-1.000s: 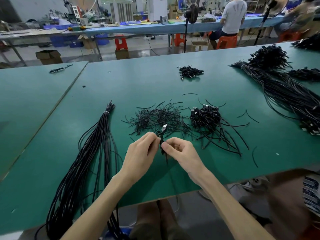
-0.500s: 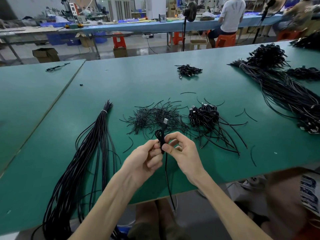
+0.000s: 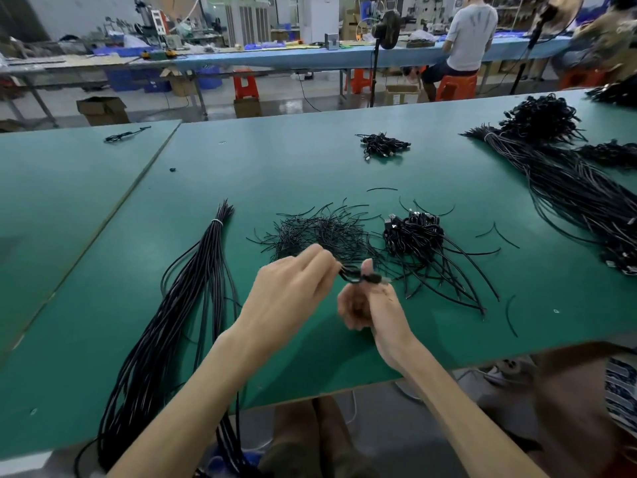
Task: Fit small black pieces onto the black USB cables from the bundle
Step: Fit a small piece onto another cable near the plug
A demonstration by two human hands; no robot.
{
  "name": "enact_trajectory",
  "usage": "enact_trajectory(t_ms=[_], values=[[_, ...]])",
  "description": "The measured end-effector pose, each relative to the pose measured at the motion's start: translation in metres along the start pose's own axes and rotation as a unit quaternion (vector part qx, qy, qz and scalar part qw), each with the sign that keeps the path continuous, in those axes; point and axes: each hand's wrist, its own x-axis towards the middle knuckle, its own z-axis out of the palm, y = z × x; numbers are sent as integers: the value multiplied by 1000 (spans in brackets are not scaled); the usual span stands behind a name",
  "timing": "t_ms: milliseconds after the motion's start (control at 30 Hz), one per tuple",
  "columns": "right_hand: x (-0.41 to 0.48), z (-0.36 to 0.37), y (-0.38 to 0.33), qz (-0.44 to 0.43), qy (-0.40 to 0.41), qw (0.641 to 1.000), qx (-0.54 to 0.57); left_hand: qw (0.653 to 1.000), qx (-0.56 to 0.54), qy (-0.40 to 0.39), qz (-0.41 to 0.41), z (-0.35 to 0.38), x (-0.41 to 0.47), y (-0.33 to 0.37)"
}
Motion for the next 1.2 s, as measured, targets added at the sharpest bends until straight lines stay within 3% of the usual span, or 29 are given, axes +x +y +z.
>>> enact_trajectory(t_ms=[67,167,333,467,567,700,900,1000,1033,1067,1133,1200], values=[[1,-2,-2,23,-4,1000,5,997,42,-26,60,3,-5,-3],[1,-5,-5,28,-46,998,10,996,36,-55,65,9,-16,-8],[1,-9,-4,9,-108,994,-21,998,-7,-54,-31,14,-23,-12],[2,-5,2,-10,-79,997,-13,961,-195,-52,-191,24,-31,-2],[2,-1,5,-46,-6,996,-72,897,-304,-31,-319,31,-27,13],[3,-4,6,-78,84,982,-153,752,-463,-17,-469,33,-13,30],[1,-4,8,-125,107,966,-200,609,-584,-33,-536,28,-13,38],[2,-6,11,-126,110,975,-143,543,-629,-47,-554,29,-17,39],[2,-5,11,-129,103,981,-106,544,-628,-47,-554,29,-18,39],[2,-5,12,-132,94,984,-79,568,-612,-46,-548,29,-19,39],[4,-4,14,-131,78,987,-58,658,-544,-48,-518,28,-18,36],[5,-5,17,-116,62,990,-50,782,-425,-51,-453,25,-17,28]])
